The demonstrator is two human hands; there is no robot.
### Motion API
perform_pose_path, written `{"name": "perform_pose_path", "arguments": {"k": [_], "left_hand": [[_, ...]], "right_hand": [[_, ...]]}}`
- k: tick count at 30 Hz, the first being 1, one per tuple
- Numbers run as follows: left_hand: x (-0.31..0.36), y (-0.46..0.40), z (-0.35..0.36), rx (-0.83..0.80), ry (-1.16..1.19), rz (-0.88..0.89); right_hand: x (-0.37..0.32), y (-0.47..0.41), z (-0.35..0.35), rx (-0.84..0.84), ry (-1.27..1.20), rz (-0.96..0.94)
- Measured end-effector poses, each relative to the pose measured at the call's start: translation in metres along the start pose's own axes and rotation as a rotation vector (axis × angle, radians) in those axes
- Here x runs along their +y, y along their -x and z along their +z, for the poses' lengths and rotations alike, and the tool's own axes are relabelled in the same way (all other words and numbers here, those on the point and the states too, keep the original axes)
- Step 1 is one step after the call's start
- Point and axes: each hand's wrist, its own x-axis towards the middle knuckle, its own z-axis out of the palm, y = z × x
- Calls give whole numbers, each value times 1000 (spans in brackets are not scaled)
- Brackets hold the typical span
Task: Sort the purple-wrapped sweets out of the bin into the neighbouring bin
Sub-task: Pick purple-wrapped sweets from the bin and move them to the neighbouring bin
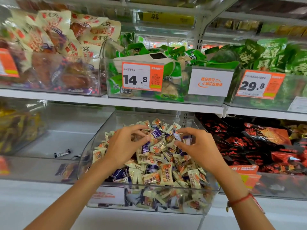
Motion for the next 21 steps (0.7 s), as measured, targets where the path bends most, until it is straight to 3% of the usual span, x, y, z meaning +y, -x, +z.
{"name": "perform_pose_path", "arguments": {"k": [5, 11, 16, 21], "left_hand": [[-4, 21, -49, 142, 119, -103], [-49, 46, -130, 340, -78, -259], [-72, 57, -138, 512, -326, -269], [-98, 57, -122, 407, -448, -285]], "right_hand": [[-34, -2, 25, 11, -121, -73], [-104, -19, 79, -183, -292, -233], [-170, -60, 140, -295, -141, -406], [-178, -86, 186, -440, 204, -415]]}}
